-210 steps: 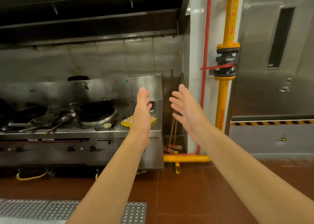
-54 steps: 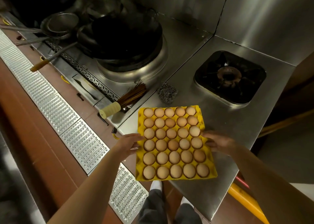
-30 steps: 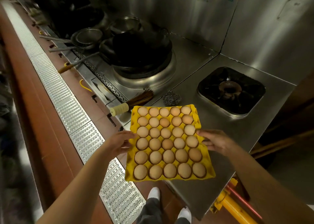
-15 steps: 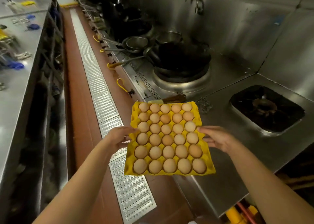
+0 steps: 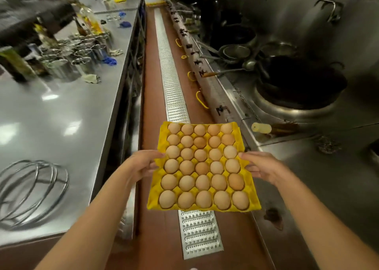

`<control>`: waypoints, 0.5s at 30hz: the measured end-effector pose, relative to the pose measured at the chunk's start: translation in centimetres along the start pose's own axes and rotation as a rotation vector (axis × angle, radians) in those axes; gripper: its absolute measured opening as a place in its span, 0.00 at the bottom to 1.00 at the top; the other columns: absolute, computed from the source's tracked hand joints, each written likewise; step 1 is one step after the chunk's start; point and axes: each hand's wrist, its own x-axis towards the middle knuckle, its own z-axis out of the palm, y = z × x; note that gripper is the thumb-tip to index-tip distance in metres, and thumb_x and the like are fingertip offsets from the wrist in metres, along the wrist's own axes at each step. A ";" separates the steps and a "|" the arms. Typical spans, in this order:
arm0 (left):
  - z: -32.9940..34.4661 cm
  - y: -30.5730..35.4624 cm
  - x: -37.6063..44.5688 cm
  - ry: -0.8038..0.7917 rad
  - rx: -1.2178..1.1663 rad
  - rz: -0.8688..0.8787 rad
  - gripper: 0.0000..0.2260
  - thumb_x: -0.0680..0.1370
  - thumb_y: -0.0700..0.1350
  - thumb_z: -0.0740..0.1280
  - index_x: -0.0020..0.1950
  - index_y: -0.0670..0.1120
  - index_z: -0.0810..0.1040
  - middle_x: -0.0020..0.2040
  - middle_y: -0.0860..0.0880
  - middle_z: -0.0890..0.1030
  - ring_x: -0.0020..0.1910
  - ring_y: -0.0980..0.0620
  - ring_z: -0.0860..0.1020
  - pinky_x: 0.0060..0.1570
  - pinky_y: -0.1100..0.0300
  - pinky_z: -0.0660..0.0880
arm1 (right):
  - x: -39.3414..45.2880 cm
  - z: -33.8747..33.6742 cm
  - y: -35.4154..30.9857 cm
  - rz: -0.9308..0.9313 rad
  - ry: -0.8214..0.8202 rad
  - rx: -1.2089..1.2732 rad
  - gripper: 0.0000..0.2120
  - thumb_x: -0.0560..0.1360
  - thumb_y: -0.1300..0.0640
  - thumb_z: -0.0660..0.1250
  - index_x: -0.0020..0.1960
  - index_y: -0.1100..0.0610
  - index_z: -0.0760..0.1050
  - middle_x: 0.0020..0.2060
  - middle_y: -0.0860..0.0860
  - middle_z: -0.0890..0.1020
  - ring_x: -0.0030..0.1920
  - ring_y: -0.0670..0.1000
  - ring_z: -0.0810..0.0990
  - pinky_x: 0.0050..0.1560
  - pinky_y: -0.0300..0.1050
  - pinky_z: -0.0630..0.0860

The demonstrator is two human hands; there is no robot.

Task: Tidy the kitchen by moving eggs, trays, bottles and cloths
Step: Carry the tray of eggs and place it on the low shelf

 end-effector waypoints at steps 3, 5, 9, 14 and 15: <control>-3.9 -1.2 -2.2 0.126 -0.053 0.032 0.13 0.75 0.43 0.75 0.58 0.43 0.81 0.49 0.46 0.87 0.47 0.49 0.86 0.43 0.52 0.83 | 0.6 5.0 -1.1 -0.004 -0.087 -0.026 0.07 0.74 0.57 0.73 0.51 0.55 0.79 0.44 0.57 0.84 0.42 0.54 0.83 0.35 0.44 0.80; -6.3 -2.6 -3.5 0.221 -0.071 0.042 0.13 0.74 0.43 0.75 0.57 0.43 0.82 0.45 0.46 0.87 0.44 0.50 0.86 0.39 0.55 0.83 | 1.1 7.7 -1.8 -0.004 -0.143 -0.043 0.07 0.74 0.58 0.73 0.51 0.56 0.79 0.43 0.57 0.84 0.41 0.54 0.83 0.37 0.45 0.81; -9.7 -5.4 -6.7 0.326 -0.134 0.036 0.26 0.66 0.51 0.81 0.61 0.45 0.82 0.57 0.43 0.84 0.57 0.43 0.82 0.52 0.46 0.83 | 2.8 12.0 -2.8 -0.004 -0.267 -0.125 0.17 0.72 0.56 0.75 0.59 0.59 0.79 0.52 0.60 0.84 0.45 0.57 0.85 0.40 0.46 0.82; -10.5 -8.7 -11.6 0.515 -0.292 0.026 0.12 0.75 0.41 0.75 0.58 0.42 0.83 0.50 0.44 0.85 0.45 0.48 0.80 0.31 0.59 0.80 | 3.9 17.1 -4.5 -0.015 -0.447 -0.270 0.17 0.73 0.55 0.75 0.59 0.59 0.79 0.53 0.58 0.84 0.43 0.55 0.85 0.37 0.45 0.83; -10.6 -9.5 -12.5 0.549 -0.315 0.023 0.11 0.75 0.41 0.75 0.57 0.42 0.83 0.49 0.44 0.85 0.45 0.48 0.79 0.31 0.59 0.80 | 4.0 18.1 -4.7 -0.019 -0.482 -0.299 0.17 0.73 0.54 0.75 0.59 0.59 0.79 0.53 0.58 0.84 0.43 0.55 0.85 0.36 0.44 0.82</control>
